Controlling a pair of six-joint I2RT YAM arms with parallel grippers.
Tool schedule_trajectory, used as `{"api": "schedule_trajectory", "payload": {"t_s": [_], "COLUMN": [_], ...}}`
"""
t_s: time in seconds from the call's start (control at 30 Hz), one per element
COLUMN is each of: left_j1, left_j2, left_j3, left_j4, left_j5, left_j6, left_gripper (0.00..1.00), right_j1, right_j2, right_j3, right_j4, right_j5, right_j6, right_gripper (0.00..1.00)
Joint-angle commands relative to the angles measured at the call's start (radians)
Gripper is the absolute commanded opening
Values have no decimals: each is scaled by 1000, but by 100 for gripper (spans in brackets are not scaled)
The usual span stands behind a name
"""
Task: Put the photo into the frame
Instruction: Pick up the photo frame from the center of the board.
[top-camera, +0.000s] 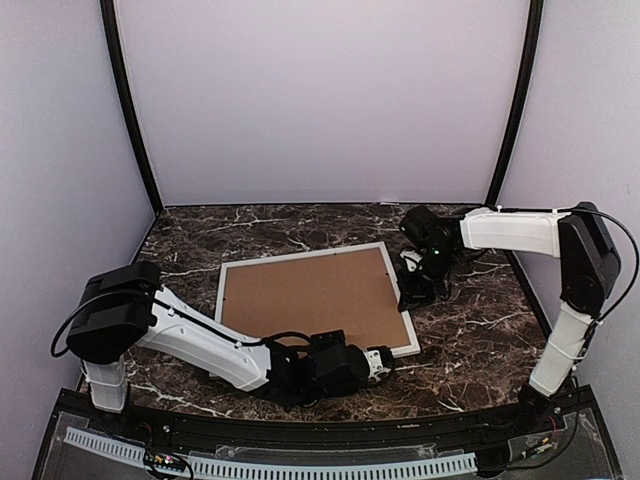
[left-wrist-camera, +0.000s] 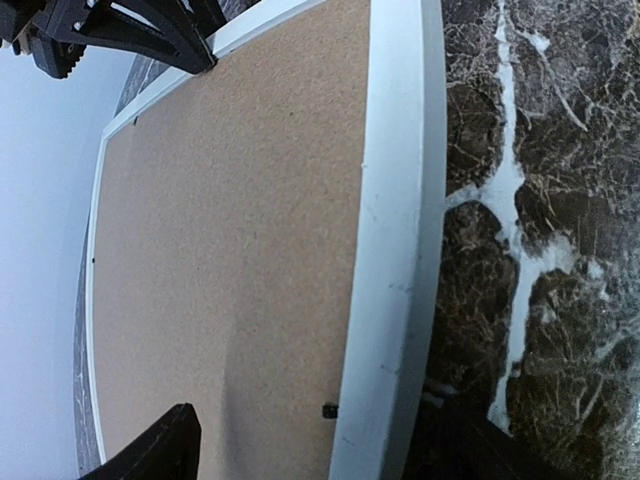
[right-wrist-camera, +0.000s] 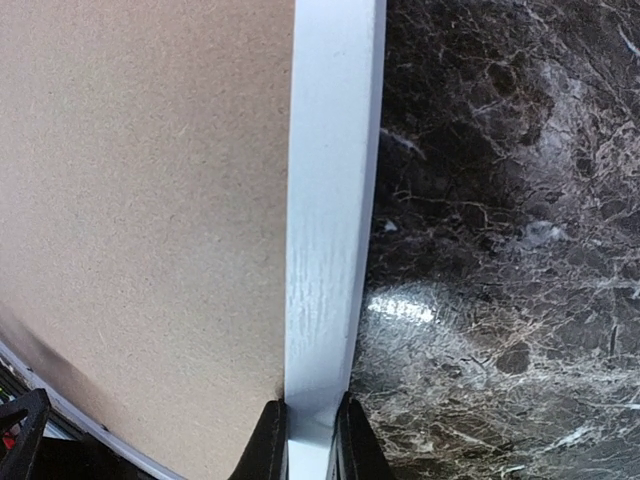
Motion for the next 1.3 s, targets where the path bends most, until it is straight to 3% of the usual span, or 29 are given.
{"api": "schedule_trajectory", "payload": {"t_s": [0.0, 0.17, 0.47, 0.73, 1.0, 1.17, 1.27], "left_j1": [-3, 4, 8, 7, 11, 15, 19], "left_j2": [23, 23, -3, -77, -152, -213, -263], "left_j3": [-23, -35, -21, 1, 53, 123, 178], "left_j4": [-4, 17, -2, -46, -129, -213, -265], "left_j5": [-84, -92, -71, -85, -101, -125, -121], "left_j6": [53, 63, 76, 98, 150, 205, 254], "left_gripper": [83, 77, 46, 34, 20, 4, 0], "right_j1": [7, 6, 6, 2, -43, -104, -146], "right_j2": [-64, -83, -75, -81, -120, -157, -169], "right_j3": [9, -15, -14, 38, 167, 271, 351], "right_j4": [-1, -3, -16, -67, -178, -247, -288], "right_j5": [-79, -81, -78, -55, 5, 44, 60], "right_j6": [3, 6, -4, -22, -54, -76, -94], "right_gripper": [0, 0, 0, 22, 28, 30, 31]}}
